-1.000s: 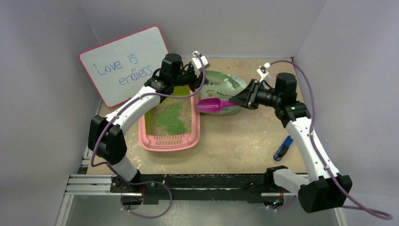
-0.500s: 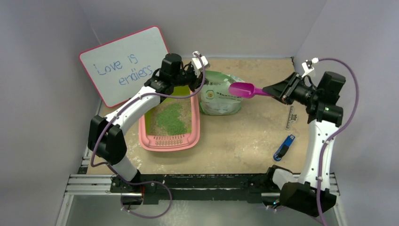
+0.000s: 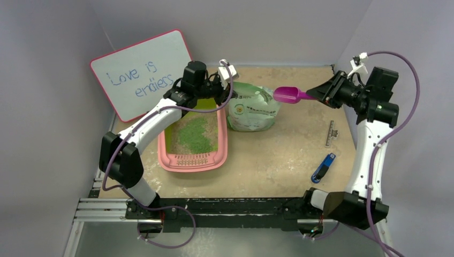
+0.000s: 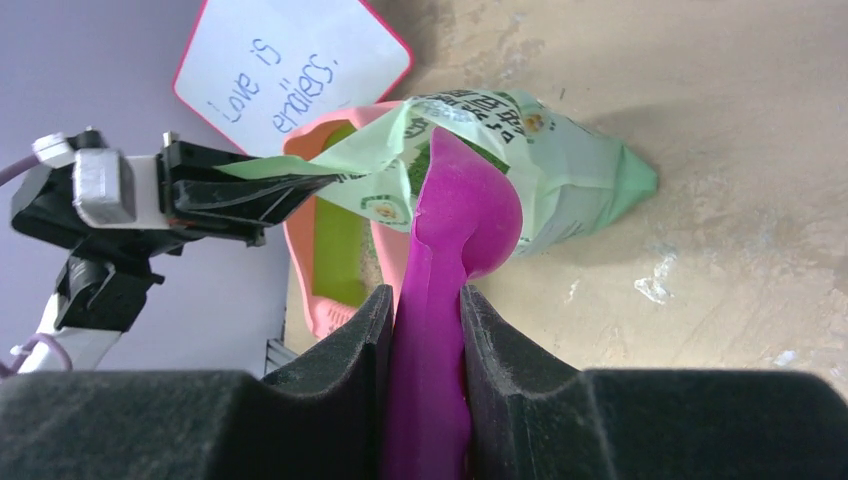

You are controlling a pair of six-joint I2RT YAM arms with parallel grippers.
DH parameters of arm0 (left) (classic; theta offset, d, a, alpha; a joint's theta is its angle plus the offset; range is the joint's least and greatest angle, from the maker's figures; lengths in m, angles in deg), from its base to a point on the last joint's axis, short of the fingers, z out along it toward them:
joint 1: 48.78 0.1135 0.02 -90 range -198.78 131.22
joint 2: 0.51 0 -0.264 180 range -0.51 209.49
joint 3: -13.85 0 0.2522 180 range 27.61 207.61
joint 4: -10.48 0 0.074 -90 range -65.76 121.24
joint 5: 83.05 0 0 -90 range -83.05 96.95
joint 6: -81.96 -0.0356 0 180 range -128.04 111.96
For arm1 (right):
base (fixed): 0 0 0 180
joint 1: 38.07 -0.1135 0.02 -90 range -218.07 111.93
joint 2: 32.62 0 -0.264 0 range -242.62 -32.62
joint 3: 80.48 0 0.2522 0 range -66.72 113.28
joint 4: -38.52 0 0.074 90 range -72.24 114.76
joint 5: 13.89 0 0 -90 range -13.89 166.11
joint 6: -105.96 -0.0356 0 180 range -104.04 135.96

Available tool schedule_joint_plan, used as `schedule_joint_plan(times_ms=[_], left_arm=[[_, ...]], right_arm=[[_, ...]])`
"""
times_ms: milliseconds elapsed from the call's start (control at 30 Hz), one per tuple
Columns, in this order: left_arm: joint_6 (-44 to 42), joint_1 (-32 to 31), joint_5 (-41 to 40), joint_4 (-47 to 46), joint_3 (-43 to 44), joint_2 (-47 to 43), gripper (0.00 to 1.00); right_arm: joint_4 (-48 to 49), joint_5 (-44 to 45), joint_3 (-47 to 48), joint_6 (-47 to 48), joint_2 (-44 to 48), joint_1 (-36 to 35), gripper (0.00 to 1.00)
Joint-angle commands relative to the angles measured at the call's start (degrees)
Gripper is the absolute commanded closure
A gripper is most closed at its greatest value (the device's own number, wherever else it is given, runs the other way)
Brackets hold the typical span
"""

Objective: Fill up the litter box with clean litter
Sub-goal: 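Scoop the cat litter from the cat litter bag.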

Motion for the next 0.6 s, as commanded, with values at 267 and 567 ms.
schedule_joint_plan(times_ms=[267, 567], left_arm=[[-2.9, 0.1, 2.8, -3.7, 1.3, -4.0, 1.0], [-3.3, 0.1, 3.7, -3.7, 2.3, -4.0, 1.0]], right_arm=[[3.4, -3.8, 1.3, 2.7, -5.0, -3.4, 1.0], [-6.7, 15.8, 10.8, 8.9, -16.0, -16.5, 1.0]])
